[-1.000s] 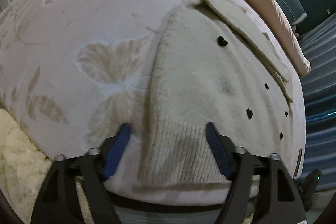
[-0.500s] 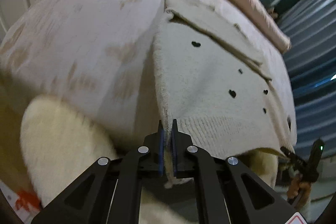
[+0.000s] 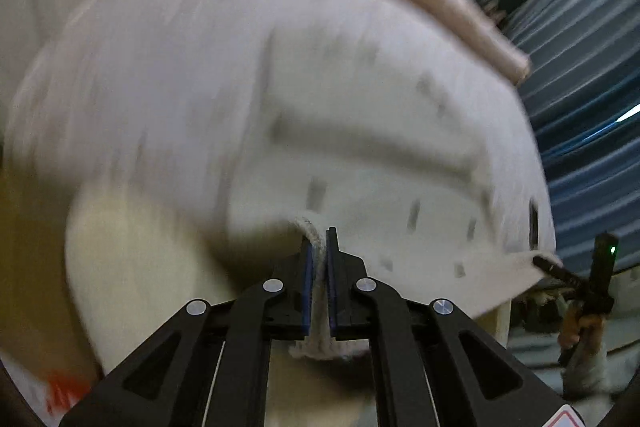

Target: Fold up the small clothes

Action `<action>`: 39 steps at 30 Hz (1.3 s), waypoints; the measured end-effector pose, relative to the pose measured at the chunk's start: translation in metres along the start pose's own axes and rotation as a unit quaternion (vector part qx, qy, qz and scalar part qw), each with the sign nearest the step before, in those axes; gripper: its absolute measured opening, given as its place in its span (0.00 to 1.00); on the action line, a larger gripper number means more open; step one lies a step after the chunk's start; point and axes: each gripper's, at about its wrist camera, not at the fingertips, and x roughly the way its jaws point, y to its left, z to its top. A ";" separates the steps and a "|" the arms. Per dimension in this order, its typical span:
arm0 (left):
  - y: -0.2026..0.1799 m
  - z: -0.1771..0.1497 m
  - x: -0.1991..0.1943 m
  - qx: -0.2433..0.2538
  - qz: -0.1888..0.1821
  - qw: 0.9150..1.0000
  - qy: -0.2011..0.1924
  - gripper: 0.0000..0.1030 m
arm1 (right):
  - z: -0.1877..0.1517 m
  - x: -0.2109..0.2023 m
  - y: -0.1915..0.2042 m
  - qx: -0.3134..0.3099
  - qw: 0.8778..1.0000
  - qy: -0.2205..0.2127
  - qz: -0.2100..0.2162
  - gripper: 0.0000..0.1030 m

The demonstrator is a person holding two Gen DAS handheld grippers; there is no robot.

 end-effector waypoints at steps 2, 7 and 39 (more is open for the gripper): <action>-0.013 0.057 0.014 0.034 0.010 0.998 -0.060 0.04 | 0.066 0.007 -0.004 0.017 0.996 -0.080 0.016 0.08; -0.019 0.152 0.054 0.001 0.065 0.987 -0.150 0.15 | 0.159 0.032 -0.024 0.114 0.975 -0.192 -0.018 0.38; 0.068 0.016 0.093 -0.115 0.045 0.992 -0.033 0.09 | 0.029 0.093 -0.043 0.186 0.978 -0.090 0.036 0.07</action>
